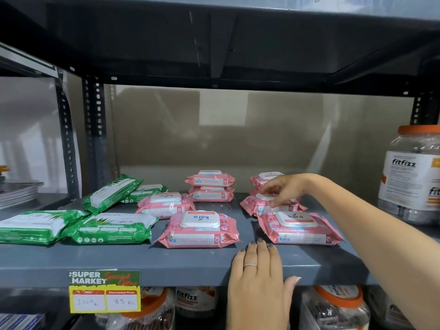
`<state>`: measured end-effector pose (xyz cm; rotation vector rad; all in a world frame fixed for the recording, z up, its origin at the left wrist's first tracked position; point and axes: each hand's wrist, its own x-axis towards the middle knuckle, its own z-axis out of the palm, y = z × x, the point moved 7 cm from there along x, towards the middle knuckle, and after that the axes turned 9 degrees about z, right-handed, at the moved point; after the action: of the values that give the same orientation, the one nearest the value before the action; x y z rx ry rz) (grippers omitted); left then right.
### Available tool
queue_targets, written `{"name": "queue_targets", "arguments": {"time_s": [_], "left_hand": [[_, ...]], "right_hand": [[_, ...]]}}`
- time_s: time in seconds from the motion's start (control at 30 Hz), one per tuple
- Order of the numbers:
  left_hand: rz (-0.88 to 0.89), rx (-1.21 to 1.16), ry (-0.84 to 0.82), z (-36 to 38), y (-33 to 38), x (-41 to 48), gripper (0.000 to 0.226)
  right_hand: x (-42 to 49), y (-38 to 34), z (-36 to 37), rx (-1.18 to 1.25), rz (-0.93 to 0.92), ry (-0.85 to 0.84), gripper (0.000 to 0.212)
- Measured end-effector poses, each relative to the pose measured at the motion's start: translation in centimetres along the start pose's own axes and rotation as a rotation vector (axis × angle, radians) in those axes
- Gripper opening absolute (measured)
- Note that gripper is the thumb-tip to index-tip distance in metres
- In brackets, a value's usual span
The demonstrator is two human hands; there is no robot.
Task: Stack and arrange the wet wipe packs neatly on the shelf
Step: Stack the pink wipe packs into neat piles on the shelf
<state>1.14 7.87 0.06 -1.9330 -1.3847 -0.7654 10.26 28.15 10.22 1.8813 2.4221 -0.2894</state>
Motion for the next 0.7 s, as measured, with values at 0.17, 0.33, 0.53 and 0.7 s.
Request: {"name": "queue_targets", "arguments": {"time_s": [0.17,0.33,0.53,0.7], "left_hand": [[0.005,0.002,0.024,0.0,0.0,0.0,0.062],[0.005,0.003,0.042,0.1,-0.1,0.0,0.061],[0.005,-0.017,0.035,-0.2,0.0,-0.2,0.060],[-0.002,-0.045,0.008,-0.3,0.0,-0.2,0.061]], "right_hand": [[-0.6,0.0,-1.7,0.085,-0.081,0.121,0.053],[-6.1,-1.2,-6.0,0.040,-0.184,0.296,0.053],[-10.5,-0.2,-2.4,-0.031,-0.098,0.098,0.053],[-11.7,0.8,-1.1,0.061,-0.103,0.111,0.065]]}}
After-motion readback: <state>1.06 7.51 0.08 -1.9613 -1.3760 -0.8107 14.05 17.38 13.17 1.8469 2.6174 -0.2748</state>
